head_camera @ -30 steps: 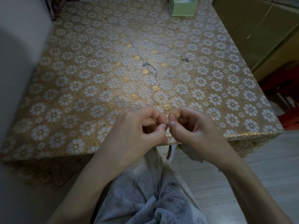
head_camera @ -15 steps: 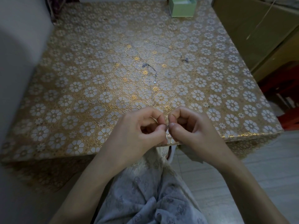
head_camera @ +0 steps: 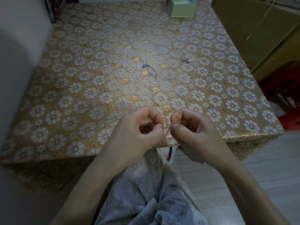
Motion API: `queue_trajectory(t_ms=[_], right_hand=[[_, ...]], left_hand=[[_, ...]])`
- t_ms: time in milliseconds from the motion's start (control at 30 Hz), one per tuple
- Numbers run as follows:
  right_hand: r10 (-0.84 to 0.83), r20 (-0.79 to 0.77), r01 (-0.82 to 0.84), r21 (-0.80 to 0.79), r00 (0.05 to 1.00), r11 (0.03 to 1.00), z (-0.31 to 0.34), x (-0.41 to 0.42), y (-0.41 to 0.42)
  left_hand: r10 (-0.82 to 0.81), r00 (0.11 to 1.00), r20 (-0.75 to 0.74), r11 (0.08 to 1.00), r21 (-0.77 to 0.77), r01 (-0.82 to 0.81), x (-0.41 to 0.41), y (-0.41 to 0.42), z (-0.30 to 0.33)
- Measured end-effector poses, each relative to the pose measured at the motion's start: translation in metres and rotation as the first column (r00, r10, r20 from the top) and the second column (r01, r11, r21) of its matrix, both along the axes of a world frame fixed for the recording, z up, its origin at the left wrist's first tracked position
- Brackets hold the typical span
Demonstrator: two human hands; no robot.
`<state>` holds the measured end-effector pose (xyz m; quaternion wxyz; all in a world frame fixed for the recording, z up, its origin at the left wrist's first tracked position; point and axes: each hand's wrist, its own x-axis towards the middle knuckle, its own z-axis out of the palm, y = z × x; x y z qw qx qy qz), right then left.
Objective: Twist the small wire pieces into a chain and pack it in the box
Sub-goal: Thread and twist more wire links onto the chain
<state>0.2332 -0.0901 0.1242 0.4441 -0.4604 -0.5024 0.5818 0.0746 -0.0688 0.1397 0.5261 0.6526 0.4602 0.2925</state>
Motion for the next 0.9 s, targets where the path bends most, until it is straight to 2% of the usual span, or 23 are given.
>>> queue_trajectory(t_ms=[267, 567, 700, 767, 900], right_hand=[[-0.013, 0.060, 0.009, 0.072, 0.998, 0.997, 0.0015, -0.0006, 0.0006], [-0.023, 0.069, 0.021, 0.030, 0.997, 0.999, 0.0024, -0.0017, -0.0007], [-0.015, 0.043, 0.014, 0.018, 0.999, 1.000, 0.0040, -0.0021, -0.0003], [-0.010, 0.019, 0.010, 0.010, 1.000, 1.000, 0.0044, -0.0018, 0.0001], [0.005, 0.020, -0.005, -0.003, 1.000, 1.000, 0.0032, -0.0017, 0.0000]], left_hand=[[0.008, 1.000, 0.022, 1.000, -0.006, -0.008, 0.0020, -0.0041, 0.0058], [0.009, 0.984, -0.176, 0.974, 0.223, 0.031, 0.0019, -0.0055, 0.0054], [0.024, 0.975, -0.220, 0.964, 0.263, 0.036, 0.0024, -0.0046, 0.0030], [0.007, 0.972, -0.235, 0.965, 0.257, 0.055, 0.0027, -0.0045, 0.0029], [0.007, 0.993, -0.122, 0.988, 0.156, 0.012, 0.0021, -0.0050, 0.0046]])
